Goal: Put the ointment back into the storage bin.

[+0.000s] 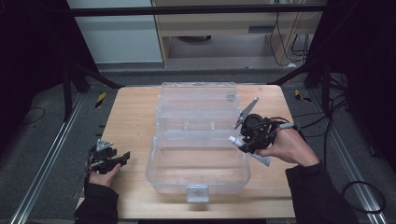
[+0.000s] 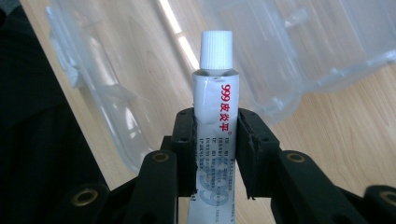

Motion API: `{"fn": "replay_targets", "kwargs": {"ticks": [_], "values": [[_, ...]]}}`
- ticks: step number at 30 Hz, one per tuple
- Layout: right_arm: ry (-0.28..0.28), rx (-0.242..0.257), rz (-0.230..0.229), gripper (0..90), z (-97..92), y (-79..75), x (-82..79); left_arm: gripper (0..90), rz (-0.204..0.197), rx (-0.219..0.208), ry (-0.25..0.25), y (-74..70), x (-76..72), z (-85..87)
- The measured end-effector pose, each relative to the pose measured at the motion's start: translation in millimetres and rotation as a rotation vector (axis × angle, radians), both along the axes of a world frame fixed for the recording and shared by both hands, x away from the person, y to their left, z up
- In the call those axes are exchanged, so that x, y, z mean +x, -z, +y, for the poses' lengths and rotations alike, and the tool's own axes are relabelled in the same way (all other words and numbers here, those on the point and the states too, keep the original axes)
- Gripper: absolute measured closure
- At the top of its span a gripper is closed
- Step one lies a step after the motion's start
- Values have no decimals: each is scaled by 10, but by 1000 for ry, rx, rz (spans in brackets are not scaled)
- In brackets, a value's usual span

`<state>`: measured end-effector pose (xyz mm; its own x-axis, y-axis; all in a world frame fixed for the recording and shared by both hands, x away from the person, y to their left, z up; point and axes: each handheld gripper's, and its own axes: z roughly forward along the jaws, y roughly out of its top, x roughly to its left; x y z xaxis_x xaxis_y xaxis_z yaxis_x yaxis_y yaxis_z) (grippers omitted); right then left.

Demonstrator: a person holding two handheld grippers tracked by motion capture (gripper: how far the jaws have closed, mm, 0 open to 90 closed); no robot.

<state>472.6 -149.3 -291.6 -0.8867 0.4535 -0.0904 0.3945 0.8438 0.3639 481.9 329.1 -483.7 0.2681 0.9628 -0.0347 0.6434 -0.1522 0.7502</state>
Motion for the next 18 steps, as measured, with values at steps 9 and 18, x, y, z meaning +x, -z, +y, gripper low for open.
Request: {"fn": "replay_targets", "kwargs": {"ticks": [9, 18], "values": [[-120, -32, 20, 698, 372, 51, -3, 382, -2, -1, 2, -2, -1, -1], [-199, -85, 37, 698, 648, 184, 3, 382, -2, 0, 2, -2, -1, 3]]}}
